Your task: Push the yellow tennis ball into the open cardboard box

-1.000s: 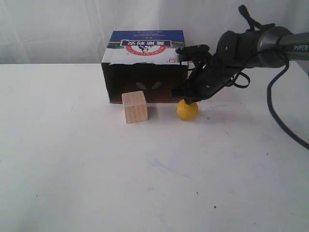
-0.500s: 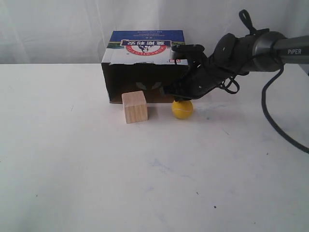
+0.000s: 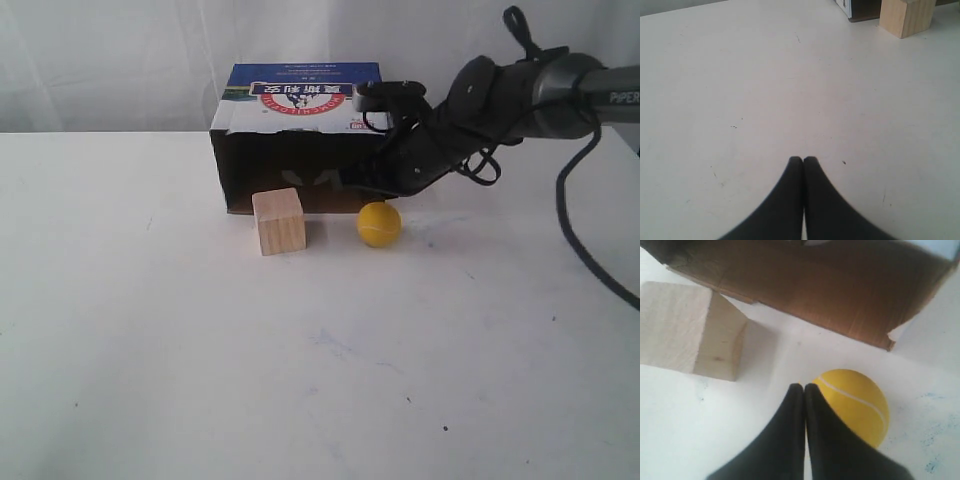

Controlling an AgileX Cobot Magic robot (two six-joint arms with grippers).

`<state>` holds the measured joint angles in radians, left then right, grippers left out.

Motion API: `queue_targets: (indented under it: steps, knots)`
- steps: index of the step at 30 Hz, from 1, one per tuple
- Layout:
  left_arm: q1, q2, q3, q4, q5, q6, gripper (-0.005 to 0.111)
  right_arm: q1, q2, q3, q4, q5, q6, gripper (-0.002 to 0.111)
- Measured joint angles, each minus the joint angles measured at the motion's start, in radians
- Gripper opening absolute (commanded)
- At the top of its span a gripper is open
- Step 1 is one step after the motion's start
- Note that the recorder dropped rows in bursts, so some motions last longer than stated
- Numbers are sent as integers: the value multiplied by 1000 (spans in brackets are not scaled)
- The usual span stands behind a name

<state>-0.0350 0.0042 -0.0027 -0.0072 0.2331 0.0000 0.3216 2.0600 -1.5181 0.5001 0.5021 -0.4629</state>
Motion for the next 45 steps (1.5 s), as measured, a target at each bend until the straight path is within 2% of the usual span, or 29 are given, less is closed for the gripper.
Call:
queue_targets:
  steps: [6, 14, 20, 29, 36, 45]
  knots:
    - [0, 0, 0, 0, 0, 0, 0, 0, -68, 0, -28, 42, 6, 0]
    - [0, 0, 0, 0, 0, 0, 0, 0, -1, 4, -233, 39, 100, 0]
    - [0, 0, 0, 0, 0, 0, 0, 0, 31, 4, -260, 13, 139, 0]
    - [0, 0, 0, 0, 0, 0, 0, 0, 44, -2, -153, -3, 133, 0]
    - [0, 0, 0, 0, 0, 0, 0, 0, 53, -2, 4, -7, -1, 0]
    - [0, 0, 0, 0, 0, 0, 0, 0, 60, -2, 103, -65, -90, 0]
